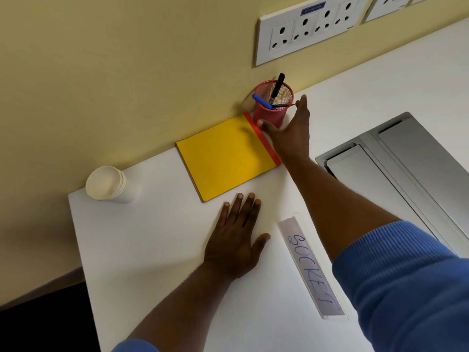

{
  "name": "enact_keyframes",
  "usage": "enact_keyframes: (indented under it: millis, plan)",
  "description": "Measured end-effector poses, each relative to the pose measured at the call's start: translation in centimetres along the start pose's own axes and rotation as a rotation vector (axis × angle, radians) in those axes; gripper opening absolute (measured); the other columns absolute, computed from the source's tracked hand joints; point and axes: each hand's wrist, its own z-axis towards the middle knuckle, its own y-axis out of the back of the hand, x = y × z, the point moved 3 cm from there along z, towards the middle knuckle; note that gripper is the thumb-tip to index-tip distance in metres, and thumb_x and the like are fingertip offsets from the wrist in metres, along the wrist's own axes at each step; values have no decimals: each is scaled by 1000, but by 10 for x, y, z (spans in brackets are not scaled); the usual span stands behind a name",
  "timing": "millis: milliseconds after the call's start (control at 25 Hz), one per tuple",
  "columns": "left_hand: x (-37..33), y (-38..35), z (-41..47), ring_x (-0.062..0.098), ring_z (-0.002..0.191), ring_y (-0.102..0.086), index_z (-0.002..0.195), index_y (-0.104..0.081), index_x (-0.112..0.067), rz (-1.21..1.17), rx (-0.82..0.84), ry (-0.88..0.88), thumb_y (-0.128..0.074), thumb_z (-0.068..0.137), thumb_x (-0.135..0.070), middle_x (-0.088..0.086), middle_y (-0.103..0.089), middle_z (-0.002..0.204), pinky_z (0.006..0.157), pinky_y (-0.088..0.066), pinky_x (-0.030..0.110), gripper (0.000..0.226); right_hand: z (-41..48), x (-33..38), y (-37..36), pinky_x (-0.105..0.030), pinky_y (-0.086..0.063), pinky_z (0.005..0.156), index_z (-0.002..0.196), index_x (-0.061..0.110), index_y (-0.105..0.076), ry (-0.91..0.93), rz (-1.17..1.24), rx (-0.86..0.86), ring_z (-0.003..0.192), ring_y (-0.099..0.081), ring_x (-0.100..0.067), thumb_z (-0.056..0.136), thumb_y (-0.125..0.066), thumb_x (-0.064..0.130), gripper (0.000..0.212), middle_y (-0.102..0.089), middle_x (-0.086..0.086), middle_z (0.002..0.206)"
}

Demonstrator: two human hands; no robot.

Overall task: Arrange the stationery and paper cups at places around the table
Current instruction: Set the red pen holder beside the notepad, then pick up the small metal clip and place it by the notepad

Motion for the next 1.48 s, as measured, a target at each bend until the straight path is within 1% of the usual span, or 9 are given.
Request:
enact_keyframes:
  millis: [200,440,560,640,720,960,1080,1240,1480]
  plan:
    - [0,4,0,20,160,5,165,-8,-20,26,37,5,-21,104,-65,1,-6,173,130,-4,45,77,-42,-14,30,-43,-21,123,162,18,-6,20,-154,50,156,-13,-24,72,-77,68,126,-12,-5,170]
    - [-5,12,-2,23,160,-1,164,-15,-16,60,48,-8,-25,104,-61,5,-11,172,129,-11,48,77,-115,-10,78,-50,-25,123,162,21,-6,79,-301,35,155,-18,-26,80,-60,79,114,-13,-5,170]
    - [-5,14,-3,27,159,-5,164,-16,-13,91,67,-15,-23,103,-63,8,-13,171,128,-11,50,79,-157,-5,107,-49,-27,122,161,22,-7,112,-345,31,154,-20,-24,81,-53,84,112,-16,-4,169]
    - [-8,20,-3,31,159,-9,163,-18,-9,100,96,-8,-17,101,-65,11,-15,170,128,-11,51,83,-194,-5,127,-48,-24,124,161,20,-7,137,-401,41,154,-18,-24,83,-50,83,109,-16,-6,169]
    - [-16,27,-13,32,159,-8,162,-17,-7,84,151,23,-3,96,-72,13,-12,170,128,-9,52,94,-237,-8,149,-48,-19,125,162,18,-6,130,-451,57,155,-13,-22,86,-48,82,108,-13,-6,170]
    - [-52,27,-125,31,159,-1,163,-9,-6,-35,310,104,12,80,-88,13,-4,171,127,-5,51,118,-379,-25,202,-48,-12,127,162,14,-8,31,-487,84,157,-7,-19,86,-44,82,108,-11,-3,170]
    - [-75,41,-159,29,159,-5,163,-11,-8,-89,346,117,18,69,-94,12,-7,171,127,-6,49,132,-449,-33,223,-47,-10,127,163,15,-7,-32,-493,66,157,-5,-17,86,-45,82,108,-8,-1,170]
    - [-118,49,-222,26,159,-4,163,-12,-9,-44,343,-9,14,78,-89,9,-7,171,128,-2,48,120,-519,-43,253,-41,-4,128,163,22,-3,-83,-499,40,157,0,-12,86,-41,84,106,-4,5,170]
    - [-199,30,-339,18,158,10,161,6,-18,-65,407,-180,2,87,-85,-2,11,169,128,8,42,100,-617,-60,308,-41,-3,128,163,24,-2,-151,-477,-21,155,5,-5,87,-40,84,104,-3,8,170]
